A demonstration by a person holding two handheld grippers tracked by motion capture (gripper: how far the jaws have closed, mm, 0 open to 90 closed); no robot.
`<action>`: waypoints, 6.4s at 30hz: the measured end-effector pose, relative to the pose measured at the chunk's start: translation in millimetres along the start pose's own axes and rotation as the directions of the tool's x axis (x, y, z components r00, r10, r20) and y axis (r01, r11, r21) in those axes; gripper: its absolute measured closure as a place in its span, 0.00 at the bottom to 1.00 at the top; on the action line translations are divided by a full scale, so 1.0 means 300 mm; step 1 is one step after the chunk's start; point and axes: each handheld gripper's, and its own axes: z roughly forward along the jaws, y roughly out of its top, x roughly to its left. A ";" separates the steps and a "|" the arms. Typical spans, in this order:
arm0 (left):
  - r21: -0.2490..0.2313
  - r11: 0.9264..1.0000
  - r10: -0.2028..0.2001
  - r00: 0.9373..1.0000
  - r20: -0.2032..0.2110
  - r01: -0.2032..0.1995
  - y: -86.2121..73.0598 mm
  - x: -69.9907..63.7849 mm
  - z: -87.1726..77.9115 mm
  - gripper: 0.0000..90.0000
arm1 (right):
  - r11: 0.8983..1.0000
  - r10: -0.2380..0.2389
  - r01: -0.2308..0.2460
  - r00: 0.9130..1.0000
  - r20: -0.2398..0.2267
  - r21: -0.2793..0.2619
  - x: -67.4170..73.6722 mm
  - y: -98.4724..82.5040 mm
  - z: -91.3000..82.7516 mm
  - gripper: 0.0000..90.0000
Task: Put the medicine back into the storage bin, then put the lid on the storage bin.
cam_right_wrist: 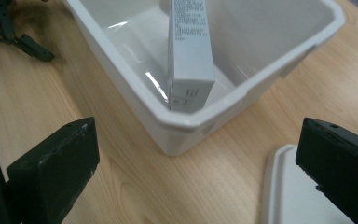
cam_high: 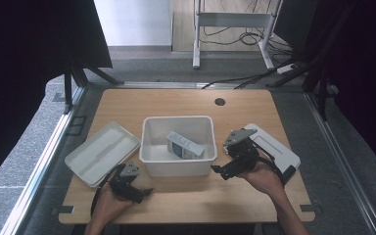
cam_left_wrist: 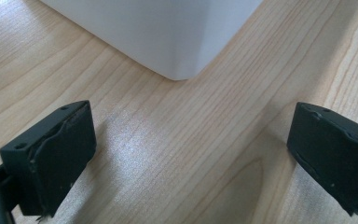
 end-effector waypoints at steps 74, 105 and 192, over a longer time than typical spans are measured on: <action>0.118 0.991 -0.052 0.994 -0.095 0.063 0.127 0.309 -0.244 0.16 | 0.990 0.138 -0.137 0.990 0.032 -0.018 0.033 -0.378 0.267 0.00; 0.476 0.849 -0.193 0.973 -0.124 0.229 0.082 0.574 -0.145 0.94 | 0.991 0.136 -0.136 0.990 0.032 -0.018 0.032 -0.378 0.266 0.00; 0.295 0.775 0.493 0.827 0.269 -0.558 0.820 0.130 -0.149 0.99 | 0.990 0.138 -0.138 0.990 0.034 -0.018 0.032 -0.378 0.266 0.00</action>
